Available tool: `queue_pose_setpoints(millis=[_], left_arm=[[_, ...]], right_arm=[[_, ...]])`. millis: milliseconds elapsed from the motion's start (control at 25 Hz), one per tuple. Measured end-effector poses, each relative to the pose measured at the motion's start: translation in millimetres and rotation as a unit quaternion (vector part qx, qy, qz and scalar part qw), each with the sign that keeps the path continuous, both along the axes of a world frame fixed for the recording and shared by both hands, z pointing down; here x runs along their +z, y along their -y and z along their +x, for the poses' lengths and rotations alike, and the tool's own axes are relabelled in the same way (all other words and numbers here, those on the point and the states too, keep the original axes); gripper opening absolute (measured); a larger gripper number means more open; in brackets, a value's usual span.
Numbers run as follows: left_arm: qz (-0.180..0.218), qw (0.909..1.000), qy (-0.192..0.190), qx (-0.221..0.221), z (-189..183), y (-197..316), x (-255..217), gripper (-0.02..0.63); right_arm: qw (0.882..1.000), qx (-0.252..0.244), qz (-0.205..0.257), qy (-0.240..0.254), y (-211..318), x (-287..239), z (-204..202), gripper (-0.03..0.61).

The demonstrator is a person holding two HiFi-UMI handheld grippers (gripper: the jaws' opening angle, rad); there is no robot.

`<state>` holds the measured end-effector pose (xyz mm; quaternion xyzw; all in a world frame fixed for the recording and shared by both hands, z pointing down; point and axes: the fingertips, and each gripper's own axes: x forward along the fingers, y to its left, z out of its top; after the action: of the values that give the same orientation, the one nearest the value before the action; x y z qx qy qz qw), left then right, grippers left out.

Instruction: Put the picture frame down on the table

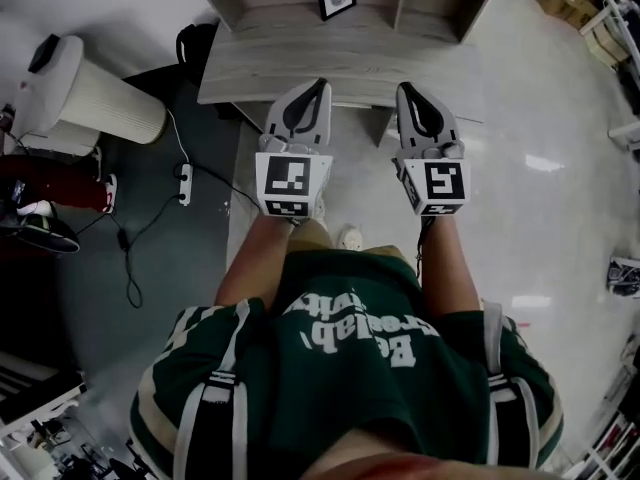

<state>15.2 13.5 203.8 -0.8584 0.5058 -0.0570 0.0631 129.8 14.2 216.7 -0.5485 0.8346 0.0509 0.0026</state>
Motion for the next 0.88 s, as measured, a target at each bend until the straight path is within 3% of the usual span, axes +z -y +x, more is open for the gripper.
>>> queue_pose_setpoints(millis=[360, 880], left_arm=[[-0.011, 0.9996, -0.025, -0.001, -10, -4, 7, 0.018], [0.032, 0.9994, 0.008, 0.009, -18, -19, 5, 0.018]], right_arm=[[1.000, 0.013, 0.006, -0.010, -14, -1, 8, 0.035], [1.000, 0.001, 0.017, -0.021, -21, -1, -16, 0.035]])
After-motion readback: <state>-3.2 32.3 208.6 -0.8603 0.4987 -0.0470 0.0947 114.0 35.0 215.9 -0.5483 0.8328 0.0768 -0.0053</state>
